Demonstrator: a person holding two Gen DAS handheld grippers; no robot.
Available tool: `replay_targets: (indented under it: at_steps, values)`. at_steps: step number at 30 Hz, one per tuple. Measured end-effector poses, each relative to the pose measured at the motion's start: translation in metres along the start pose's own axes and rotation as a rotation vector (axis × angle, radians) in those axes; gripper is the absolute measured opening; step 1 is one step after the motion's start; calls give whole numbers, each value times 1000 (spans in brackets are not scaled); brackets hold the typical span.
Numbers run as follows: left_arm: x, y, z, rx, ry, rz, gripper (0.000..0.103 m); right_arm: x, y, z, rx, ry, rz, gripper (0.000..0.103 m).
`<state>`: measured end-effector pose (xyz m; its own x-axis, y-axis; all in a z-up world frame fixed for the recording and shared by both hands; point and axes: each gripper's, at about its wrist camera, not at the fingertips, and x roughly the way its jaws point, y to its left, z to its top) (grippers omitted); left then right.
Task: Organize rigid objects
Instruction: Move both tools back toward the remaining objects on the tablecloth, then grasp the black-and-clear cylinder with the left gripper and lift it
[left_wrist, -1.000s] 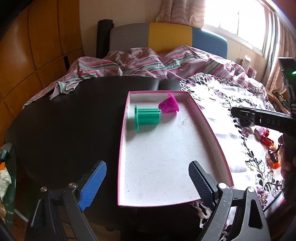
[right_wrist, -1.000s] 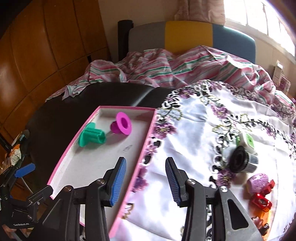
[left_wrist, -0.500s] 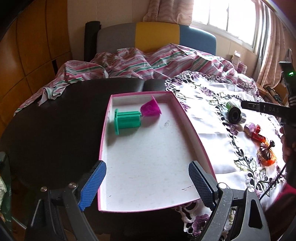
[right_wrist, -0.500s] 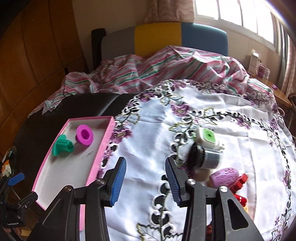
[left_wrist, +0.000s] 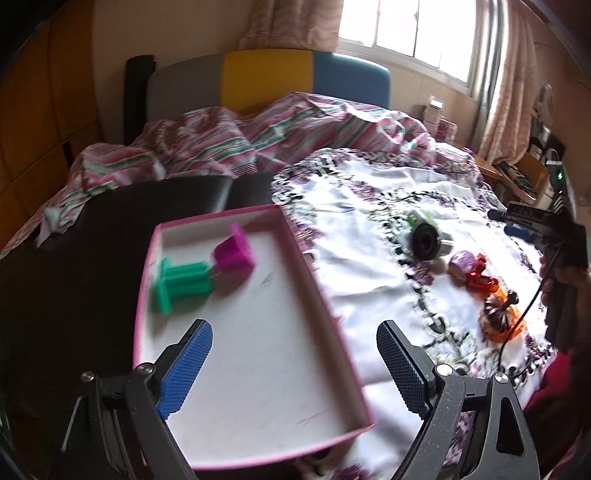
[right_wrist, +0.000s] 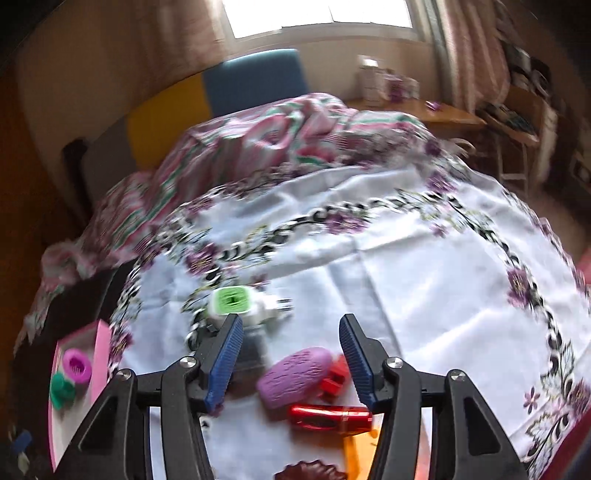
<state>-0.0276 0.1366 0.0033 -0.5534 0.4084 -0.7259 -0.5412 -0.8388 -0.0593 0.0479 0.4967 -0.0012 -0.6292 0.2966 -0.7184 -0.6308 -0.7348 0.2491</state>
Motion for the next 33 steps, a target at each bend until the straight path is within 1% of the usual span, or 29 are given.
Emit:
replay_targets:
  at_steps: [2, 4, 6, 10, 13, 15, 19, 21, 27, 31, 33]
  values:
    - [10, -13, 12, 20, 4, -13, 93, 4, -17, 2, 75, 26, -5, 55]
    - [21, -25, 22, 30, 17, -39, 94, 4, -26, 4, 117, 25, -5, 55]
    - [35, -39, 32, 41, 37, -76, 94, 4, -29, 4, 128, 32, -9, 55]
    - [66, -71, 52, 64, 81, -138, 94, 8, -32, 2, 144, 63, 15, 55]
    - [90, -97, 65, 71, 110, -172, 94, 5, -30, 2, 138, 55, 13, 55]
    - [106, -114, 73, 73, 132, -183, 96, 3, -33, 3, 154, 45, 7, 55]
    - [139, -144, 88, 47, 184, -213, 98, 3, -43, 5, 199, 44, 7, 55]
    - [156, -155, 94, 23, 215, -223, 98, 3, -46, 6, 218, 47, 23, 56]
    - [197, -184, 107, -25, 284, -192, 99, 5, -46, 7, 229, 58, 52, 56]
    - [215, -198, 108, -26, 309, -157, 99, 6, -46, 7, 237, 64, 69, 56]
    - [220, -201, 107, -24, 311, -153, 98, 6, -46, 6, 238, 66, 74, 56]
